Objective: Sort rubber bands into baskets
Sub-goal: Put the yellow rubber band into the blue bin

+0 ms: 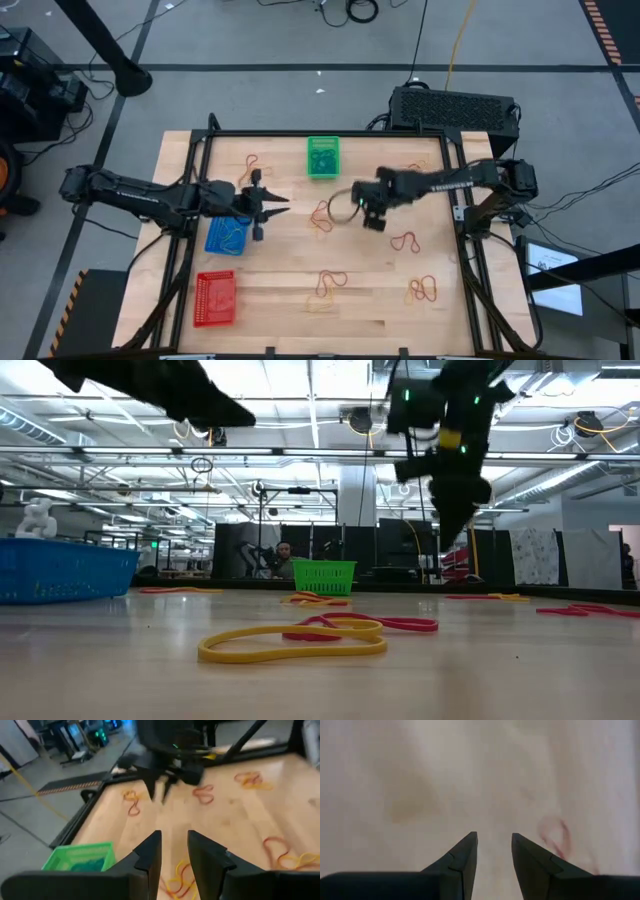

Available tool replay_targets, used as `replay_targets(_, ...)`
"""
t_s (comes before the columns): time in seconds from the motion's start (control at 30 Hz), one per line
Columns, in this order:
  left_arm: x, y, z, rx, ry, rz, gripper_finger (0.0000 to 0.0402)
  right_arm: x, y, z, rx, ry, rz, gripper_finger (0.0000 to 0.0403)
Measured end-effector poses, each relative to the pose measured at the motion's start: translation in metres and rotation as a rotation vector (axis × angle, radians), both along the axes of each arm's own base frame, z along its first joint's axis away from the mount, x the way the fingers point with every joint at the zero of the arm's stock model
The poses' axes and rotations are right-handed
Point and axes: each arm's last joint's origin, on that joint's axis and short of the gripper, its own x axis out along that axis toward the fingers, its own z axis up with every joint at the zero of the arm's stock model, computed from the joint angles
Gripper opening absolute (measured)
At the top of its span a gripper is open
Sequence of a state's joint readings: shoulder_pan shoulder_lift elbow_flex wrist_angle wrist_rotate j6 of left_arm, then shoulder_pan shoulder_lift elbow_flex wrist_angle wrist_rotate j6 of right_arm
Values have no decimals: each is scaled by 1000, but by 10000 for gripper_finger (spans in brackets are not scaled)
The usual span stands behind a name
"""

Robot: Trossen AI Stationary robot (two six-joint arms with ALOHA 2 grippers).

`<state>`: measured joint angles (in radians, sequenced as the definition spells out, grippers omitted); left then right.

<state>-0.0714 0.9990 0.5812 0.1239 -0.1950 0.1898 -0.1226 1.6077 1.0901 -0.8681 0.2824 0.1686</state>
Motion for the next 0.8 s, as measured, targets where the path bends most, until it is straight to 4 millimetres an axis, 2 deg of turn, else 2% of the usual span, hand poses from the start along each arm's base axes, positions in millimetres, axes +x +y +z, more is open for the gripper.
replay_targets(0.1,6,3,-9,-10,43,22,103,-19,-37,-3,29,87,-191,114)
replay_targets(0.2,11,4,-17,-15,84,34,103,-39,-72,-7,110,104,-393,114)
replay_targets(0.4,17,5,-27,-12,138,39,103,-79,-121,-29,183,80,-590,114)
replay_targets(0.57,16,5,-32,-10,185,38,102,-99,-142,-44,168,26,-692,114)
replay_targets(0.8,16,5,-33,-10,188,39,102,-109,-147,-54,215,-16,-688,114)
